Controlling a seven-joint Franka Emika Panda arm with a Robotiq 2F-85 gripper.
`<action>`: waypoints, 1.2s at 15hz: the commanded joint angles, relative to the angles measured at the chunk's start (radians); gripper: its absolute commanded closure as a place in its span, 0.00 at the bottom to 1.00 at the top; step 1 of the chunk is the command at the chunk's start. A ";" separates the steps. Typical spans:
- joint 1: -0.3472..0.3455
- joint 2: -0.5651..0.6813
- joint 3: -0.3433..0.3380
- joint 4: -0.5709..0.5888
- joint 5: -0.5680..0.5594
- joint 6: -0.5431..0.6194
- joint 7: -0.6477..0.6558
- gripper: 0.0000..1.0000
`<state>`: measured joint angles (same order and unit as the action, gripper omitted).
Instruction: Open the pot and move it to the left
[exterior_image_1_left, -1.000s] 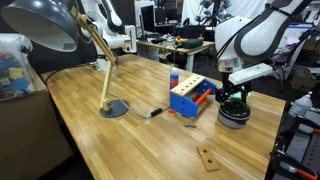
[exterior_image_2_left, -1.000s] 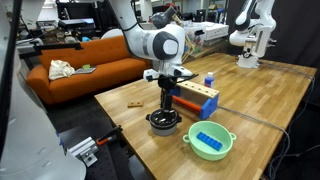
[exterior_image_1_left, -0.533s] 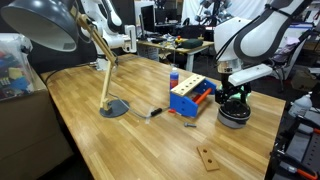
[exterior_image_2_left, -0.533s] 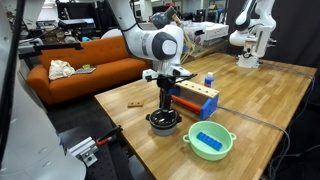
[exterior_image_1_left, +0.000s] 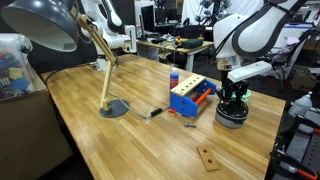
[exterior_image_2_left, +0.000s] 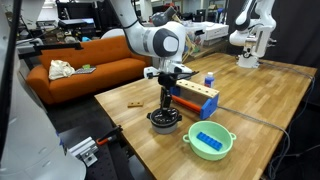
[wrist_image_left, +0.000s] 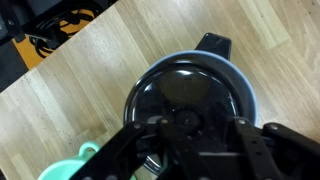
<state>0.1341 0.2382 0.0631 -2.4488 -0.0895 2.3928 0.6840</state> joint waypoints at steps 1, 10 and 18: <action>0.004 0.019 -0.009 0.018 0.030 -0.014 -0.038 0.87; 0.004 -0.070 -0.013 -0.022 0.018 -0.003 -0.058 0.92; 0.009 -0.202 0.048 -0.081 0.105 -0.023 -0.263 0.92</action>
<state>0.1383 0.0716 0.0902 -2.5014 -0.0386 2.3811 0.5253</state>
